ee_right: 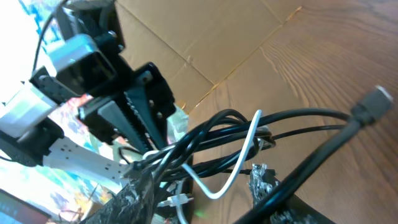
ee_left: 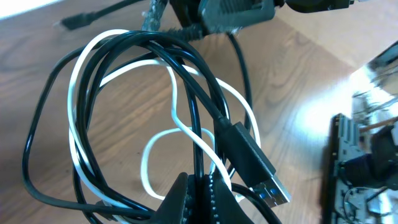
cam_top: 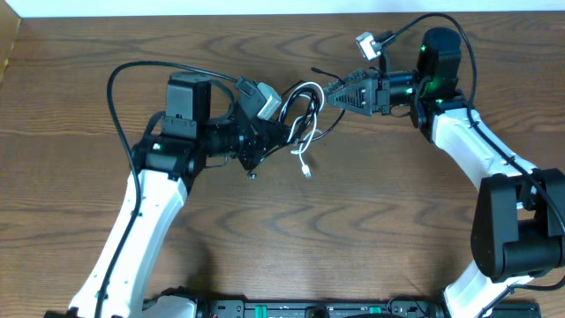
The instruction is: Untangle cables
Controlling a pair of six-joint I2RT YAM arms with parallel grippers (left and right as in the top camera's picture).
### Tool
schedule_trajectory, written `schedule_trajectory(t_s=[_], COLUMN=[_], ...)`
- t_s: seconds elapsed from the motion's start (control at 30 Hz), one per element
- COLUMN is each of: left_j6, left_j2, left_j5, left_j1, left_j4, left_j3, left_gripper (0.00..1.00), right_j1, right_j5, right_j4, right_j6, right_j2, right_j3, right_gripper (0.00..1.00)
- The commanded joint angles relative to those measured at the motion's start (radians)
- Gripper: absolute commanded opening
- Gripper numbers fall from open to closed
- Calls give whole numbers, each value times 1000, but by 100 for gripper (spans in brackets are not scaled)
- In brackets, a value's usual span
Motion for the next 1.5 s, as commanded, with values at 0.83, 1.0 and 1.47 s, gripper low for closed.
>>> schedule_trajectory(t_s=[0.83,1.0,1.47], left_j6=[-61,-180,-1161], left_j2=[115,115,115], left_j5=[344,343,-263], left_j1=[14,34,39], left_j4=[66,143,183], left_j3=[14,14,14], left_gripper=[7,7,8], right_j1=[7,-22,-55], right_j5=[1308,1605,728], right_j4=[-904,-968,-919], right_j6=[-227,-229,-584], right_j2=[4,4,2], right_j3=[-2,-2,16], right_gripper=[55,63,64])
